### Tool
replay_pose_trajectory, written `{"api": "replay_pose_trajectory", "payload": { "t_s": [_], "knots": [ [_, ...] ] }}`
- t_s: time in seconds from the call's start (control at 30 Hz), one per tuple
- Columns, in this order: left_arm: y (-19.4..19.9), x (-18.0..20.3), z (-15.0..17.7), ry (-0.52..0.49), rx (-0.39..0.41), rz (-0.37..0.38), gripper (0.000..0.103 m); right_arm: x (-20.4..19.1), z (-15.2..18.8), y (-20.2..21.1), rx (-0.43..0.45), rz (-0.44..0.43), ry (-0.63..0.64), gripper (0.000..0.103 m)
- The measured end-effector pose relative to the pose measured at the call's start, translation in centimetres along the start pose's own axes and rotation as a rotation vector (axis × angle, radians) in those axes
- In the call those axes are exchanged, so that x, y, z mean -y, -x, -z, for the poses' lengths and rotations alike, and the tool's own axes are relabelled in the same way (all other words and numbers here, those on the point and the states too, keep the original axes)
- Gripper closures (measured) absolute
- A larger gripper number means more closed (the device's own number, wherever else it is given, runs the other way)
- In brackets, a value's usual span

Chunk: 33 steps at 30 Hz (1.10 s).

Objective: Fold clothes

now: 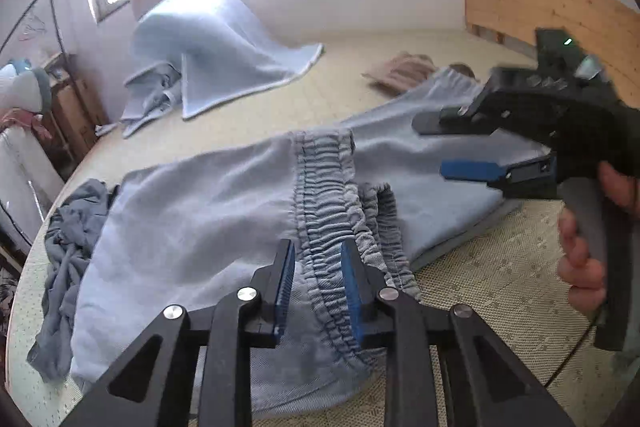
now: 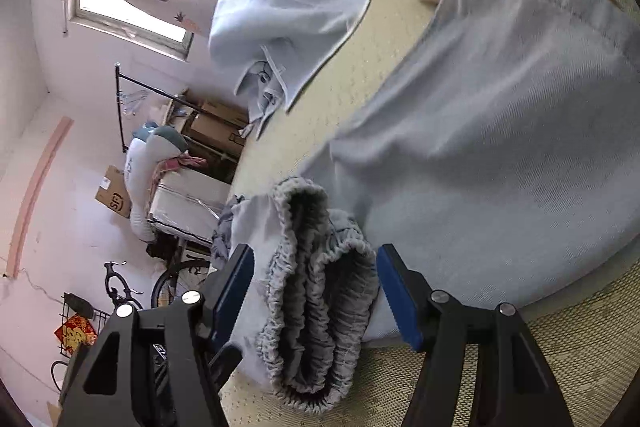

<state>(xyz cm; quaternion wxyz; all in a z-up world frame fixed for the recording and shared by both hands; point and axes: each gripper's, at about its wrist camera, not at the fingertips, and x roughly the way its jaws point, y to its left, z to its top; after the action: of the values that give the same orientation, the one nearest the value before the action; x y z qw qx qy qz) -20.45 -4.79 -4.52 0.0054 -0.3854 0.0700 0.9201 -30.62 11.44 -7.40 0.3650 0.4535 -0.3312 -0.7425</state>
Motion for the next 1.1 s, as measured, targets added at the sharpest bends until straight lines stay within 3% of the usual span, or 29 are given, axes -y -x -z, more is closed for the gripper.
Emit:
{"api": "replay_pose_trajectory", "payload": {
  "t_s": [0.17,0.6,0.73,0.8,0.87,0.9,0.97,1.0,1.03,1.1],
  "knots": [
    [-0.6,0.6,-0.7,0.029,-0.007,0.061,0.077,0.4,0.2,0.4,-0.004,-0.039,0.021,0.035],
    [-3.0,3.8,-1.0,-0.103,-0.117,-0.105,0.071,2.1,1.1,0.1,-0.034,-0.093,0.048,0.035],
    [-2.5,5.0,-1.4,-0.141,-0.112,-0.11,0.071,2.4,1.1,0.0,-0.039,-0.102,0.038,0.035],
    [-2.8,5.2,-1.3,-0.165,-0.12,-0.173,0.071,2.3,1.2,-0.1,-0.04,-0.111,0.037,0.035],
    [-3.5,4.8,-1.1,-0.175,-0.143,-0.225,0.063,2.3,1.3,-0.1,-0.042,-0.12,0.037,0.035],
    [-3.8,4.5,-1.0,-0.174,-0.154,-0.24,0.053,2.2,1.4,-0.2,-0.043,-0.123,0.037,0.035],
    [-3.7,4.1,-0.9,-0.149,-0.155,-0.22,0.053,2.3,1.4,-0.2,-0.045,-0.124,0.038,0.035],
    [-3.7,3.8,-0.8,-0.135,-0.154,-0.207,0.06,2.4,1.4,-0.2,-0.047,-0.123,0.036,0.035],
    [-3.2,3.6,-0.9,-0.121,-0.139,-0.195,0.079,2.5,1.4,-0.3,-0.049,-0.12,0.032,0.035],
    [-2.0,3.1,-1.0,-0.093,-0.103,-0.17,0.086,2.7,1.4,-0.4,-0.055,-0.124,0.023,0.035]
  ]
}}
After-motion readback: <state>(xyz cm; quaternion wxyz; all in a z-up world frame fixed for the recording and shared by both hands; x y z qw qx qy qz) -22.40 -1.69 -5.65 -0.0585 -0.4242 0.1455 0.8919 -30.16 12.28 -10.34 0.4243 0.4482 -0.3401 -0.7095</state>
